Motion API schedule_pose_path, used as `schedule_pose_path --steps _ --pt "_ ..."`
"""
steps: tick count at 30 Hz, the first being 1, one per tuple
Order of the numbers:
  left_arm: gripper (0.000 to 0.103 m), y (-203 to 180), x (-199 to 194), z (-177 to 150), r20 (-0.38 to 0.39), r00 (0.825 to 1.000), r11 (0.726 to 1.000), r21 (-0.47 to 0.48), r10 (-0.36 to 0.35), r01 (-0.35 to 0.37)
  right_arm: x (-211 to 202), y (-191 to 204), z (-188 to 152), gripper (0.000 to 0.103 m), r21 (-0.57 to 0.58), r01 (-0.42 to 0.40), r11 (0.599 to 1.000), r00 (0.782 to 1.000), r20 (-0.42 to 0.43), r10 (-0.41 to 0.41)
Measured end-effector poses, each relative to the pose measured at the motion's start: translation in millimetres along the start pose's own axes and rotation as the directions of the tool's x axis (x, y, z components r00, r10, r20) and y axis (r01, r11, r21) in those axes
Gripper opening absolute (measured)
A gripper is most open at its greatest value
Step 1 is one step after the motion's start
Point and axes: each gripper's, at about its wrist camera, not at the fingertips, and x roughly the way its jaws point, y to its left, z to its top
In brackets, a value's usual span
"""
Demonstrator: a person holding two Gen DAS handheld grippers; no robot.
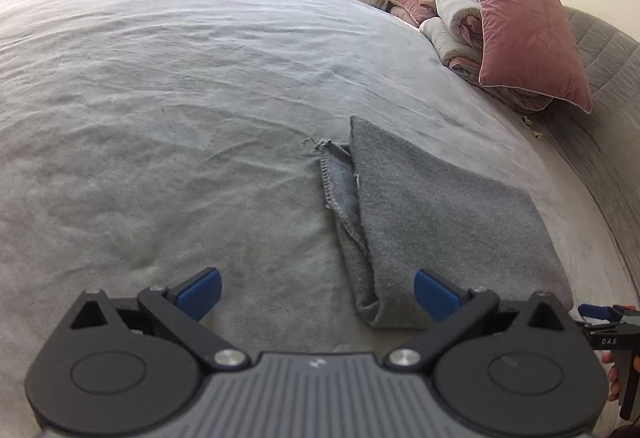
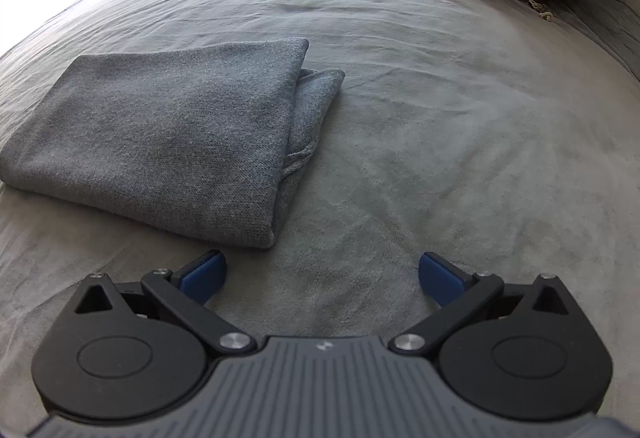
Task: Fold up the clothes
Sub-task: 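Move both grippers to the folded sweater's edge and close on it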
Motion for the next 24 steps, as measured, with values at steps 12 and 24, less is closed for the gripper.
schedule_pose_path --steps 12,24 --pt "0.103 -6.9 50.8 19.1 0.012 0.997 0.985 -0.158 -0.074 0.075 3.5 8.6 11.5 0.103 0.018 0.051 0.999 0.993 -0.106 -0.049" --pt "0.103 -16.1 67.1 27.9 -0.078 0.997 0.989 -0.149 0.007 -0.019 -24.4 18.3 10.7 0.103 0.081 0.038 0.996 0.996 0.079 -0.044"
